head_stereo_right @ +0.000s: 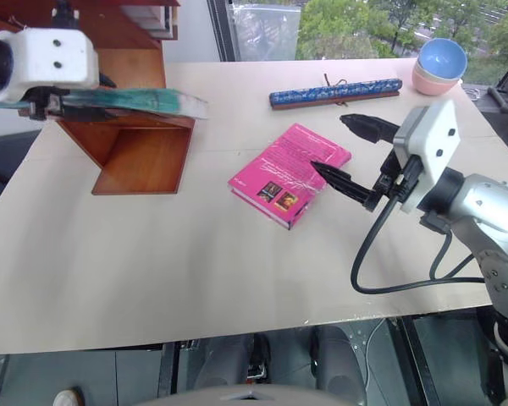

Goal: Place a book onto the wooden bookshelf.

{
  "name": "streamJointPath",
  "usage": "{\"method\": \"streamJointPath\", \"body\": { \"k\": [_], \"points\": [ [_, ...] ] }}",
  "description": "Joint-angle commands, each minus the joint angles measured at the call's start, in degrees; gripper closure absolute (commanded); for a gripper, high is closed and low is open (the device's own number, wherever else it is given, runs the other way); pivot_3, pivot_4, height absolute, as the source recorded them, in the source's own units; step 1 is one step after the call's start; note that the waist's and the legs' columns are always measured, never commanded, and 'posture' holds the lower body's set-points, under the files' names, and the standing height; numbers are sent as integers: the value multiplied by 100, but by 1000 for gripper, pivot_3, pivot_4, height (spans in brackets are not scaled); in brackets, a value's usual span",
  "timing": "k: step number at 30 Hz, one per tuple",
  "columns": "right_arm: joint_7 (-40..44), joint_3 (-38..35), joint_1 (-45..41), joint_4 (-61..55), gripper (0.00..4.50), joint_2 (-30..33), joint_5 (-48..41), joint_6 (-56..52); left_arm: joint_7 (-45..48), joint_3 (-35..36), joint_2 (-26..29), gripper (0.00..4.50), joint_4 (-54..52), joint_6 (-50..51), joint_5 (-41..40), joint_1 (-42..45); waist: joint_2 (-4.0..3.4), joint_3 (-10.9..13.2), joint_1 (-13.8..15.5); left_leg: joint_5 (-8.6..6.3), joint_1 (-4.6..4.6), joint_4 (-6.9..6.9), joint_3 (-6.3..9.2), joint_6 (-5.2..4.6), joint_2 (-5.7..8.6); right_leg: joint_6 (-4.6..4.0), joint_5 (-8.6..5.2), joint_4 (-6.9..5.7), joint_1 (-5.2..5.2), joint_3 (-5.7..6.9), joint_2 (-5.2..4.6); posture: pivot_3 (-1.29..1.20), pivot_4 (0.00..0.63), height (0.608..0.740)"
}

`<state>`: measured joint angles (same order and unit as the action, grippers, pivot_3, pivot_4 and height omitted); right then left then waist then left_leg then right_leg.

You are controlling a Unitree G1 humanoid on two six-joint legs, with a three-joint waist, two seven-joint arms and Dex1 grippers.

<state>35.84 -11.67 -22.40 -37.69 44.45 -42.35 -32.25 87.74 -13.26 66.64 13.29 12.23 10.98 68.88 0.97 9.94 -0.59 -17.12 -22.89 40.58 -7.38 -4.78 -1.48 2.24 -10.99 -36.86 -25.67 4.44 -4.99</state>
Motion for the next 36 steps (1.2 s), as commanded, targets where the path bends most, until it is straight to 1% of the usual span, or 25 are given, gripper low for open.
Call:
{"method": "streamJointPath", "body": {
  "k": [1, 9, 13, 15, 17, 18, 20, 22, 24, 26, 27, 29, 31, 32, 33, 34, 35, 36],
  "points": [
    [61, -109, -214, 2, 704, -76, -175, 103, 41, 319, 124, 158, -261, 45, -163, 149, 8, 5, 8, -1, -3, 0, 1, -1, 0, 0, 0, 3, 0, 2, 0, 0, 150, 738],
    [259, -130, -394, 325, 704, -314, -256, 292, 93, 877, 472, 158, -602, 282, -731, -128, 13, 10, -1, -2, -6, -2, 3, -3, 0, 0, 0, 8, -1, 7, -1, 0, 150, 738],
    [378, -178, -540, 492, 704, -401, -324, 360, 106, 1346, 535, 158, -964, 770, -1353, -361, 14, 10, -3, -2, -4, -1, 2, -3, -1, 1, 0, 5, 1, 5, -1, 0, 150, 738],
    [418, -205, -647, 555, 704, -461, -480, 345, 275, 1818, 455, 158, -1398, 1549, -2224, -511, 16, 12, 0, -2, -5, -1, 3, -3, -1, 1, 0, 6, 1, 6, -2, 0, 150, 738],
    [463, -293, -669, 566, 704, -465, -656, 314, 426, 2357, 426, 158, -2023, 2544, -3268, -829, 15, 12, -5, -2, -6, 0, 4, -3, -1, 1, 0, 7, 1, 6, -4, 0, 150, 738],
    [469, -336, -666, 562, 704, -451, -713, 300, 419, 2517, 445, 158, -2240, 2906, -3609, -943, 16, 12, -5, -3, -6, -1, 5, -3, -1, 1, 0, 8, 1, 5, -5, 0, 150, 738],
    [436, -468, -648, 539, 704, -411, -906, 245, 9, 2998, 131, 158, -2816, 3991, -4685, -1142, 15, 13, 6, -3, -5, -1, 11, -3, -1, 1, -1, 3, 2, 10, -8, 0, 150, 738],
    [369, -586, -618, 503, 704, -370, -1069, 198, -636, 3444, -380, 158, -3408, 4666, -5449, -1589, 6, 9, 10, -2, -4, 1, 16, -2, -1, 1, -1, 5, 7, 16, -8, 0, 150, 738],
    [280, -693, -577, 434, 704, -333, -1254, 133, -1318, 3705, -1002, 158, -3976, 4989, -5955, -2284, 2, 6, 4, -2, 12, 3, 17, -2, 2, 1, 0, -1, 21, 10, -15, 0, 150, 738],
    [203, -778, -530, 343, 704, -281, -1407, 59, -1919, 3803, -1528, 158, -4412, 5107, -6317, -2905, 9, 12, 0, -2, 21, 17, 23, -2, 1, 0, 1, -10, 34, 11, -15, 0, 150, 738],
    [157, -832, -491, 288, 704, -239, -1479, 20, -2265, 3764, -1811, 158, -4637, 5129, -6428, -3244, 10, 12, -5, -2, 18, 23, 28, -1, -1, -5, 4, -10, 35, 14, -12, 0, 150, 738],
    [35, -992, -336, 166, 704, -118, -1656, -95, -2888, 3584, -2363, 158, -4913, 4971, -6379, -3924, 10, 12, -10, -2, 16, 36, 35, 0, -3, -21, 14, -11, 40, 18, -12, 0, 150, 738],
    [-33, -1159, -67, 25, 704, 26, -1758, -198, -3365, 3305, -2769, 158, -4893, 4640, -6025, -4460, 10, 10, 13, -3, 22, 38, 40, 0, 0, -23, 16, -7, 51, 20, -15, 0, 150, 738],
    [-22, -1273, 178, -48, 704, 135, -1758, -283, -3543, 3105, -2923, 158, -4796, 4367, -5715, -4760, 13, 12, 19, -3, 23, 38, 48, 0, 0, -24, 16, -4, 56, 21, -16, 0, 150, 738],
    [-3, -1413, 527, -118, 704, 257, -1691, -386, -3663, 2869, -2981, 158, -4593, 3982, -5277, -5081, 18, 16, 19, -3, 22, 40, 50, 0, 0, -25, 17, -3, 57, 24, -15, 0, 150, 738],
    [57, -1516, 837, -162, 704, 364, -1559, -451, -3754, 2689, -3005, 158, -4431, 3662, -4930, -5292, 7, 5, 39, -3, 17, 45, 53, 1, -2, -26, 17, -4, 56, 28, -12, 0, 150, 738],
    [189, -1598, 1230, -233, 704, 461, -1294, -458, -3744, 2577, -3000, 158, -4279, 3374, -4692, -5476, -31, -25, 119, -3, 17, 46, 56, 2, -2, -27, 18, -1, 58, 42, -11, 0, 150, 738],
    [237, -1678, 1638, -295, 704, 529, -1101, -502, -3748, 2566, -3032, 158, -4097, 3138, -4559, -5607, -28, -23, 137, -7, 67, 19, 46, -2, 12, -30, 15, 12, 96, 35, -21, 0, 150, 738]
  ]
}}
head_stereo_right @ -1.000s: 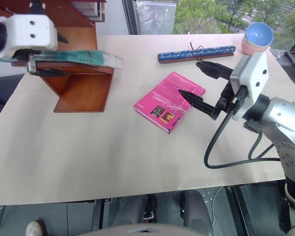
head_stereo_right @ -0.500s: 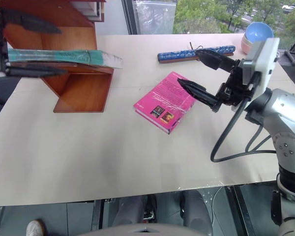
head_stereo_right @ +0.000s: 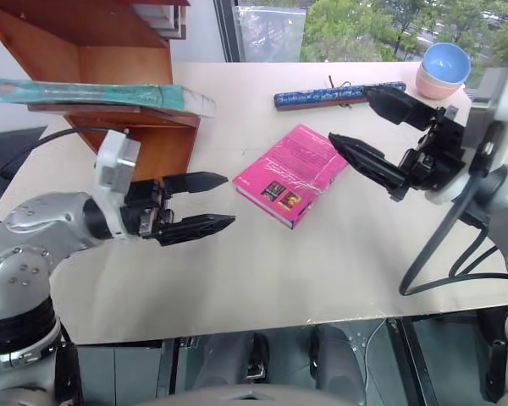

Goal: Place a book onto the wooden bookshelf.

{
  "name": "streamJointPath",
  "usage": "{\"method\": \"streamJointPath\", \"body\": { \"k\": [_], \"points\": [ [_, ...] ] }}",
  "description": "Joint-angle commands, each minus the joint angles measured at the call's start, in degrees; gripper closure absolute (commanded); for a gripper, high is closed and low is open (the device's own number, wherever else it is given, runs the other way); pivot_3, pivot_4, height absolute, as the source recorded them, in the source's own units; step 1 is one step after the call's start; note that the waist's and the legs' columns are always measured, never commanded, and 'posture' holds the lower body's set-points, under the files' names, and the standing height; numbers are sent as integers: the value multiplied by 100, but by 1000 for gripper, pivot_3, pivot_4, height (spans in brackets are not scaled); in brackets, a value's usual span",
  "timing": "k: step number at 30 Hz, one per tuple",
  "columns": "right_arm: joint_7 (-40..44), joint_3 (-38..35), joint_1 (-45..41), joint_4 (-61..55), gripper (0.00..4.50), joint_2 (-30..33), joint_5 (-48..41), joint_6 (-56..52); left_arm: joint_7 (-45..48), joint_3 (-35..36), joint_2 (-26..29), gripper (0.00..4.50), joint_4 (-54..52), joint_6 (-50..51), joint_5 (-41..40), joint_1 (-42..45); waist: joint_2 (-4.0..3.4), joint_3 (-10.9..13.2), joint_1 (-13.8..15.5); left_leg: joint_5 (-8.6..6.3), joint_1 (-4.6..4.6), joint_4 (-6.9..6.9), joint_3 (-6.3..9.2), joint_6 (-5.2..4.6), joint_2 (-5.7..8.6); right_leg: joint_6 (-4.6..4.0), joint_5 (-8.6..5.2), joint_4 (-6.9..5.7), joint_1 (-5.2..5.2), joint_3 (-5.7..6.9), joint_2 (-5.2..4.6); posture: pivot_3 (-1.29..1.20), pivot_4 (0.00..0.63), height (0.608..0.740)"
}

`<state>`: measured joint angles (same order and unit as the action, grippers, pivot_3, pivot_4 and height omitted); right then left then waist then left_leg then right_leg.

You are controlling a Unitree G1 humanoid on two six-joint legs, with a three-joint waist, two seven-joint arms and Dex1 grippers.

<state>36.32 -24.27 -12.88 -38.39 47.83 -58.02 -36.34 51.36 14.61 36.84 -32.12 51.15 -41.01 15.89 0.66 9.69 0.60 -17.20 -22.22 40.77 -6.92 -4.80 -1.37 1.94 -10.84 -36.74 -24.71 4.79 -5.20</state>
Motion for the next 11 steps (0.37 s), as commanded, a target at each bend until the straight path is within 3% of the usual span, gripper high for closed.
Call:
{"method": "streamJointPath", "body": {
  "k": [1, 7, 11],
  "points": [
    [224, -484, 1113, -285, 704, 246, 696, -83, -145, -248, -71, 158, 661, -1133, 867, -429, 4, 3, 22, 0, 3, -7, -5, -1, 1, -7, -5, 2, 1, -3, 0, 0, 150, 738],
    [505, -1022, 3196, -360, 704, 144, 1608, 63, 406, -126, 156, 158, 1487, -2296, 1195, -1205, 6, -2, 21, -1, -26, -5, 6, -1, -3, -17, -13, 5, -22, 6, -10, 0, 150, 738],
    [640, -1254, 3718, -434, 704, 99, 1861, 133, 636, -131, 375, 158, 1808, -2587, 1255, -1360, 2, -5, 20, -3, -28, -6, 13, 2, -6, 3, -26, 6, -25, 5, -14, 0, 150, 738]
  ]
}}
